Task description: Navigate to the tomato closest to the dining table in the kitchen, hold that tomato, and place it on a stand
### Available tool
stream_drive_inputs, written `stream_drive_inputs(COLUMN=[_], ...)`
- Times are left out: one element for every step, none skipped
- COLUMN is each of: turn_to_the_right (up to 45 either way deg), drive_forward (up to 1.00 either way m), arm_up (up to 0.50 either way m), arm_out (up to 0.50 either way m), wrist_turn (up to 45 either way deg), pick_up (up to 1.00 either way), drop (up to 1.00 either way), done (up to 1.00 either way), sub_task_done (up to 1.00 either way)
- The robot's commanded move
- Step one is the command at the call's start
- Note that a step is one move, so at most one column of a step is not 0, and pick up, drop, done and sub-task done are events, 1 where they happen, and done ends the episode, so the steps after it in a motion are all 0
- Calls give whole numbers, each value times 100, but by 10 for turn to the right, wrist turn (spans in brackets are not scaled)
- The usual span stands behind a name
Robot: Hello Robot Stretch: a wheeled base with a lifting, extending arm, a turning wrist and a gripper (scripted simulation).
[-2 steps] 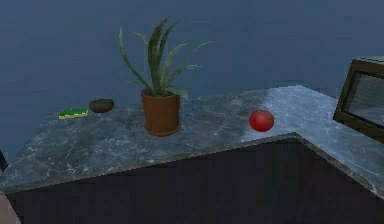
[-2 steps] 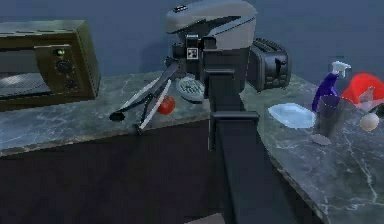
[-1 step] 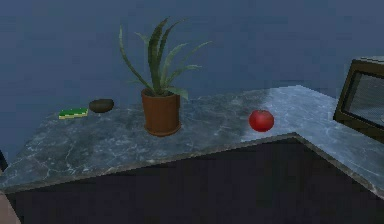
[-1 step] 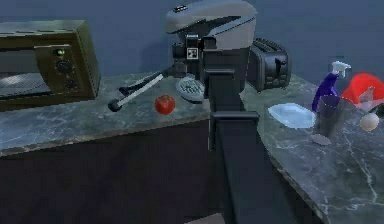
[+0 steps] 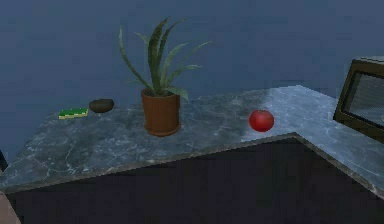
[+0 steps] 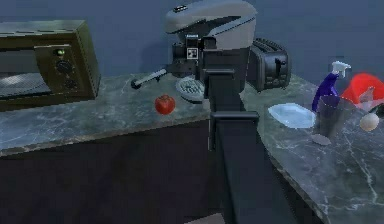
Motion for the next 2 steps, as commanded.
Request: stream_drive_inputs(turn_to_the_right=[0,0], drive_forward=[0,0], arm_up=[0,-12], arm_out=[0,0], wrist_turn=[180,0], pick_up=[0,0], drop=[0,0], done=[0,0], sub_task_done=[0,0])
